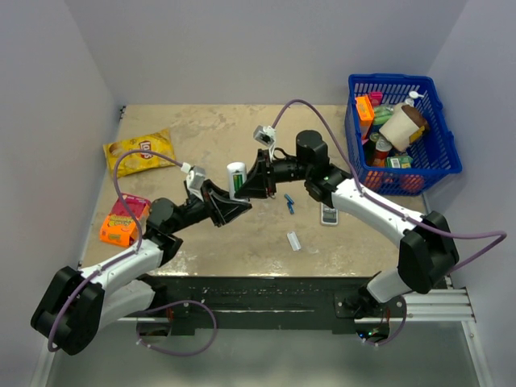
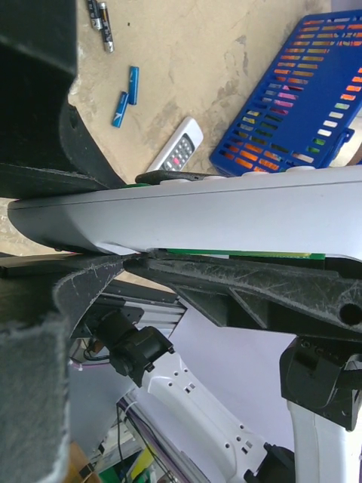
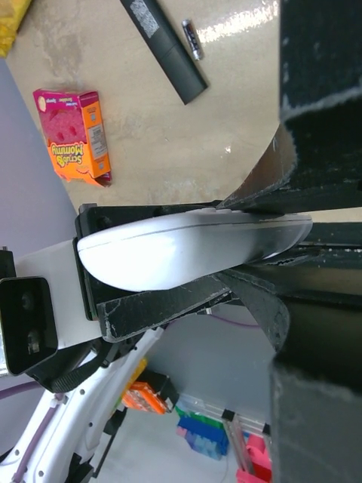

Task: Load the batteries into the remote control
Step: Adjust the remote control, then pick up the battery cover at the center of the board.

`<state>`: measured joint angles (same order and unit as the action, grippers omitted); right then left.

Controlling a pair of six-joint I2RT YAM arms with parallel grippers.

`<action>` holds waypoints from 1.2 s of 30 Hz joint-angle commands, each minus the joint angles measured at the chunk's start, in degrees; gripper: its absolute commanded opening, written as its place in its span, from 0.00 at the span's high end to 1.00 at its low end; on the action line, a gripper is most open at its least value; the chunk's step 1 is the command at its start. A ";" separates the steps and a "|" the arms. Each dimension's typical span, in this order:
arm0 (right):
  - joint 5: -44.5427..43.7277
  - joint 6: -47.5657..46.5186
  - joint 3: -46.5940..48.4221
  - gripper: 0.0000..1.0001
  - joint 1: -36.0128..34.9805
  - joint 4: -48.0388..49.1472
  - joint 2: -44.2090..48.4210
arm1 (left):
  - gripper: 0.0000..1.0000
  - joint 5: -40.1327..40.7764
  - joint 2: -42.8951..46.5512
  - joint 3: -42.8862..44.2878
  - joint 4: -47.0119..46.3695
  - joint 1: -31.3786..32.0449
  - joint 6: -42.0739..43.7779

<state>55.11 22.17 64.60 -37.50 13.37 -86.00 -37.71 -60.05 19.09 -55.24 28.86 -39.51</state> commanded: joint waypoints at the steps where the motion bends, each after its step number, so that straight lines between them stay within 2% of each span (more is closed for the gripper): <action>1: -3.17 0.94 0.53 0.82 -0.03 3.15 -0.22 | 1.00 -0.17 0.46 3.06 -4.96 0.05 0.75; 2: -3.26 1.29 0.53 0.85 -0.03 3.33 -0.22 | 1.00 -0.17 0.38 2.97 -4.96 0.05 0.57; 4: -3.52 1.82 0.88 0.83 -0.03 3.34 -0.40 | 1.00 0.27 0.55 2.88 -4.87 0.05 0.57; 6: -3.35 1.04 1.23 0.69 -0.03 2.20 -0.66 | 1.00 1.23 0.64 2.44 -4.26 -0.03 0.57; 7: -3.43 0.16 1.75 0.54 -0.03 -0.25 -0.66 | 1.00 3.07 0.72 2.18 -3.21 -0.03 0.57; 10: -6.14 -3.09 2.63 0.40 0.23 -7.26 0.21 | 1.00 8.77 1.86 1.04 1.69 -0.30 1.10; 12: -7.82 -4.67 2.55 0.36 0.40 -10.62 1.00 | 1.00 11.86 2.57 0.77 4.78 -0.65 3.72; 13: -8.96 -5.55 3.07 0.33 0.41 -15.43 1.79 | 1.00 15.70 3.44 0.77 9.49 -0.65 5.04; 14: -12.89 -6.52 3.51 0.31 0.49 -18.35 2.23 | 1.00 18.18 4.15 0.95 11.98 -0.65 7.05; 16: -17.21 -9.77 4.74 0.31 0.49 -27.72 3.46 | 1.00 24.32 5.72 0.60 17.33 -1.00 8.47; 19: -29.85 -12.15 6.67 0.31 0.49 -40.55 4.08 | 1.00 30.65 7.49 -1.07 20.96 -1.18 9.89; 20: -32.93 -12.15 7.03 0.31 0.49 -43.22 4.26 | 1.00 31.81 7.84 -1.86 21.49 -1.26 10.50; 21: -40.10 -12.07 7.55 0.31 0.41 -45.95 4.08 | 1.00 32.96 8.02 -2.13 22.45 -1.26 10.68; 25: -52.81 -9.61 12.47 0.30 0.49 -63.41 0.57 | 1.00 36.92 8.64 -3.45 23.08 -1.27 10.77; 28: -56.51 -6.62 11.18 0.30 0.14 -67.76 -1.36 | 1.00 37.45 8.55 -3.80 22.73 -1.26 11.03; 36: -58.19 -0.47 6.51 0.32 -2.75 -65.84 -6.55 | 1.00 37.54 9.16 -4.33 22.02 -1.26 10.77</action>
<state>0.40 17.52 72.44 -37.91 -50.50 -90.91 -1.69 -52.38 15.09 -29.87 27.81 -30.33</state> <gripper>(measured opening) 0.695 0.316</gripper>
